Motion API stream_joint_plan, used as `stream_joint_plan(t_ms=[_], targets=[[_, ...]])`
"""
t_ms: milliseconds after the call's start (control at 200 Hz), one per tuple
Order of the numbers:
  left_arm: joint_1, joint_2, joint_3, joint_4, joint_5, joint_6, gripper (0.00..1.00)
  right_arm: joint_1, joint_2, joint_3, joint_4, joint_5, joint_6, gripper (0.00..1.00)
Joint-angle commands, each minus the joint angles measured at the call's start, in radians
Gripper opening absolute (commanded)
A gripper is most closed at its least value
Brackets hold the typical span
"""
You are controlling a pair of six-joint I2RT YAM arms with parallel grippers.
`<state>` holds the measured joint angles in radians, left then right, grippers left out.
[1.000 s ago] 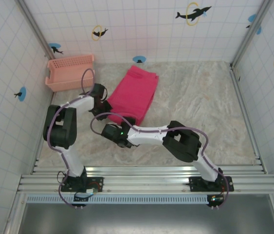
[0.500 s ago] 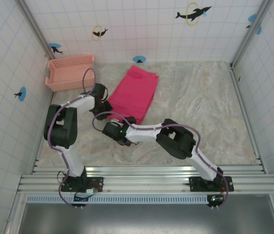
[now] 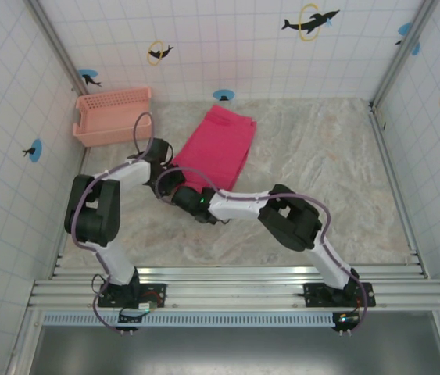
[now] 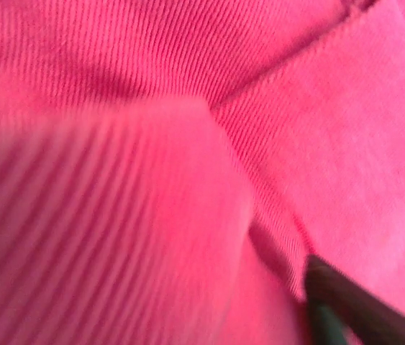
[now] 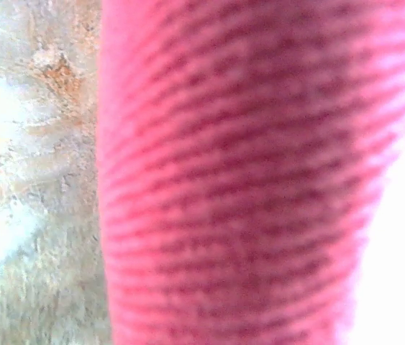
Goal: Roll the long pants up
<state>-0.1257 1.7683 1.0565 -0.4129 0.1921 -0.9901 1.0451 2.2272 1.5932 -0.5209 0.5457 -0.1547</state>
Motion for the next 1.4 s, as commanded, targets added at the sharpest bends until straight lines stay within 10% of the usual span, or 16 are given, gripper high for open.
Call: stream_joint_plan(t_ms=[0,485,951,1056,1076,1086,1246,1391], targets=[[-0.006,-0.089,-0.071,0.061,-0.016,0.051,0.98,-0.110,0.001,0.028,-0.176,-0.486,0.001,0.00],[-0.028,-0.214,-0.332,0.441,-0.023,-0.172,0.98,-0.192,0.014,0.032,-0.242,-0.755,0.014,0.00],[-0.044,0.181,-0.584,1.453,-0.069,-0.456,0.97,-0.186,0.018,0.009,-0.247,-0.803,0.024,0.00],[-0.043,0.238,-0.597,1.548,-0.052,-0.434,0.48,-0.192,0.019,0.010,-0.247,-0.806,0.023,0.00],[-0.043,0.246,-0.600,1.555,-0.046,-0.432,0.30,-0.193,0.021,0.011,-0.247,-0.806,0.024,0.00],[-0.042,0.248,-0.602,1.557,-0.044,-0.432,0.02,-0.194,0.021,0.011,-0.247,-0.805,0.023,0.00],[-0.038,0.256,-0.616,1.462,-0.020,-0.417,0.00,-0.198,0.007,0.003,-0.247,-0.770,0.026,0.00],[-0.042,0.129,-0.539,0.974,-0.034,-0.334,0.00,-0.189,-0.084,-0.065,-0.192,-0.650,0.053,0.81]])
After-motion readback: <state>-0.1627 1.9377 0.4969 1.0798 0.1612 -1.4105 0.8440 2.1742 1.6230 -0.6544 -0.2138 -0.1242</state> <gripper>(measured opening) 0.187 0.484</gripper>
